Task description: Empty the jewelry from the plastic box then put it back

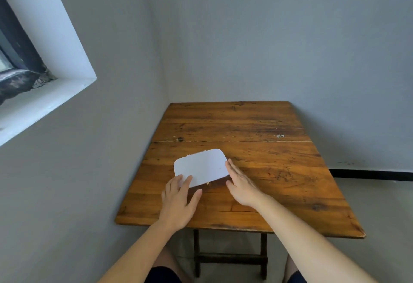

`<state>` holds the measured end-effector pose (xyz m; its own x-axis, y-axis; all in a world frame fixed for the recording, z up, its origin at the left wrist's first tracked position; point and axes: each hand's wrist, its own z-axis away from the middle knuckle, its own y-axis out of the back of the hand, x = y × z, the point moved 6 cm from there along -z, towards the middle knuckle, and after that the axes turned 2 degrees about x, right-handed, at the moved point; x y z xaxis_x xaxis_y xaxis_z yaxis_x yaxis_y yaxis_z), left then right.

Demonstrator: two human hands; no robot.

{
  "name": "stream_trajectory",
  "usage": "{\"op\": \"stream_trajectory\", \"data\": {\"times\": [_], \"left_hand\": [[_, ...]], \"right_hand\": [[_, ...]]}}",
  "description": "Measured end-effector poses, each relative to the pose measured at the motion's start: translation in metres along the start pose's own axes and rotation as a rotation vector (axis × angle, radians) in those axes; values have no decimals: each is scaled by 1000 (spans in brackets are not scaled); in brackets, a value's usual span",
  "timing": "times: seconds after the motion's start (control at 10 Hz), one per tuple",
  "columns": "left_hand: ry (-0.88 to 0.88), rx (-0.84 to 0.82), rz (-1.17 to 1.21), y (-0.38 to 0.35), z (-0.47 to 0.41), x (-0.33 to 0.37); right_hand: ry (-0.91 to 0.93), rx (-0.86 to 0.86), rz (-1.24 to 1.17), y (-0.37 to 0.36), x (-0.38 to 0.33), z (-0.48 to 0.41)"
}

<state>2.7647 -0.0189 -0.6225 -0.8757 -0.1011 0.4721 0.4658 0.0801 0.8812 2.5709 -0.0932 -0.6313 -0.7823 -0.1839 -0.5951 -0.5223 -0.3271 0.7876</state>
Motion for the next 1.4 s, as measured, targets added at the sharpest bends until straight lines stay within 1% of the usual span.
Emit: {"op": "stream_trajectory", "data": {"times": [0.1,0.2,0.3,0.4,0.5,0.6,0.8,1.1,1.2,1.4], "left_hand": [[-122,-23,-173,7,-18,1],[-290,-104,-320,8,-42,5],[-380,-181,-384,5,-65,3],[-355,-185,-327,0,-82,-6],[-297,-132,-314,-2,-100,-13],[-200,-98,-317,-1,-126,-18],[39,-18,-343,4,-175,-40],[295,61,-333,21,-215,-82],[323,70,-328,24,-219,-87],[313,64,-342,30,-217,-86]], "right_hand": [[15,-15,78,2,-1,-16],[-12,-6,97,-1,-2,-30],[-3,30,120,-9,0,-39],[11,96,130,-17,2,-47],[-12,148,294,-26,5,-53],[25,160,430,-33,5,-55],[38,173,462,-35,7,-56],[47,152,447,-34,7,-54],[41,156,431,-33,7,-55],[44,160,414,-35,6,-54]]}}
